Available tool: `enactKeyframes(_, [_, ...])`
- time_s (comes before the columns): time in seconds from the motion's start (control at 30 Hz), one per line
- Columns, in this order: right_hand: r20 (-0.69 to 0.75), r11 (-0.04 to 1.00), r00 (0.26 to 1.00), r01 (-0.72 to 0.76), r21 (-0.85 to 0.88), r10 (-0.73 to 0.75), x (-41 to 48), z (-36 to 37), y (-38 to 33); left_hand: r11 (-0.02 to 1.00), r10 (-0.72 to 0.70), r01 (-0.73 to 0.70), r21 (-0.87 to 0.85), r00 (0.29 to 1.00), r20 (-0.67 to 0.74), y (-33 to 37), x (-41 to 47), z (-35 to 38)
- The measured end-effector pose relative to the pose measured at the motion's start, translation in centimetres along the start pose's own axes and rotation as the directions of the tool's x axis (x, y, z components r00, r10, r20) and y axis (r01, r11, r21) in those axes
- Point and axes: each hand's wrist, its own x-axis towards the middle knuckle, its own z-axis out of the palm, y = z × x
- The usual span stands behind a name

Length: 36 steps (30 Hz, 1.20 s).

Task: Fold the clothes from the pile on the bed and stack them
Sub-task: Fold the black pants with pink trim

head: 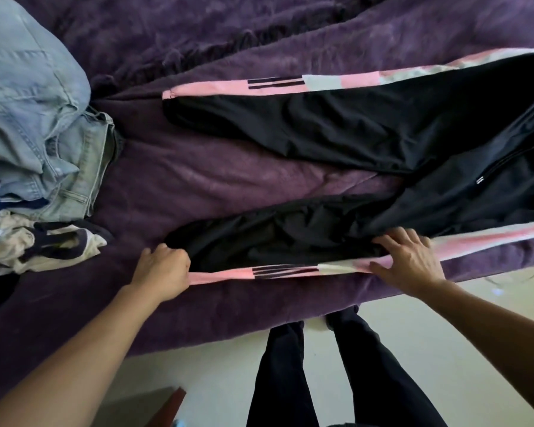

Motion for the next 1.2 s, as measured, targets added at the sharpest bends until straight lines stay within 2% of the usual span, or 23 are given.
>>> enactKeyframes(0.1, [0.154,0.996,0.984,0.087,0.026,-0.09,-0.5,0.9,-0.5,0.997,0.059,-0.052,0.052,0.988,-0.143,2.2,0.2,0.1])
enactKeyframes(0.17, [0.246,0.99,0.959,0.137,0.032,-0.14,-1.1,1.6,-0.5,0.984,0.169,-0.175,-0.01,0.959,-0.227,5.3,0.2,0.3])
enactKeyframes(0.23, [0.268,0.986,0.949,0.153,0.066,-0.165,-2.1,1.7,-0.4,0.95,0.286,-0.309,-0.054,0.925,-0.25,9.7,-0.4,0.3])
enactKeyframes(0.3, [0.195,0.983,0.971,0.106,0.153,-0.135,-3.0,1.0,0.4,0.919,0.353,-0.385,-0.088,0.9,-0.255,14.6,-0.9,-0.1])
enactKeyframes(0.4, [0.06,0.978,0.998,-0.024,0.206,0.012,-3.5,-1.3,4.5,0.878,0.403,-0.454,-0.149,0.872,-0.278,21.4,-1.7,-1.7])
enactKeyframes(0.57, [-0.061,0.961,0.963,-0.258,0.096,0.264,-3.9,-4.7,16.9,0.822,0.472,-0.544,-0.167,0.816,-0.333,31.2,-2.6,-4.6])
enactKeyframes(0.67, [-0.121,0.956,0.948,-0.295,0.009,0.294,-3.5,-5.3,24.6,0.789,0.501,-0.584,-0.193,0.792,-0.349,36.9,-2.5,-5.4])
enactKeyframes(0.8, [-0.174,0.971,0.965,-0.216,-0.098,0.197,-1.0,-5.0,32.0,0.819,0.439,-0.533,-0.212,0.82,-0.368,43.9,-0.6,-5.8])
enactKeyframes(0.97, [-0.08,0.963,0.994,-0.089,-0.253,0.071,2.8,-3.5,37.4,0.92,0.264,-0.339,-0.194,0.906,-0.331,49.4,2.7,-5.1])
enactKeyframes(1.07, [-0.133,0.989,0.99,0.031,-0.142,-0.05,3.7,-3.3,40.4,0.938,0.132,-0.231,-0.26,0.928,-0.349,51.2,3.2,-4.8])
enactKeyframes(1.13, [-0.231,0.983,0.956,0.174,-0.056,-0.183,2.7,-3.5,42.5,0.925,0.147,-0.251,-0.287,0.93,-0.338,51.6,2.3,-4.4])
enactKeyframes(1.2, [-0.263,0.953,0.916,0.297,-0.063,-0.303,1.2,-4.1,44.4,0.923,0.201,-0.285,-0.258,0.93,-0.307,51.5,0.6,-4.3])
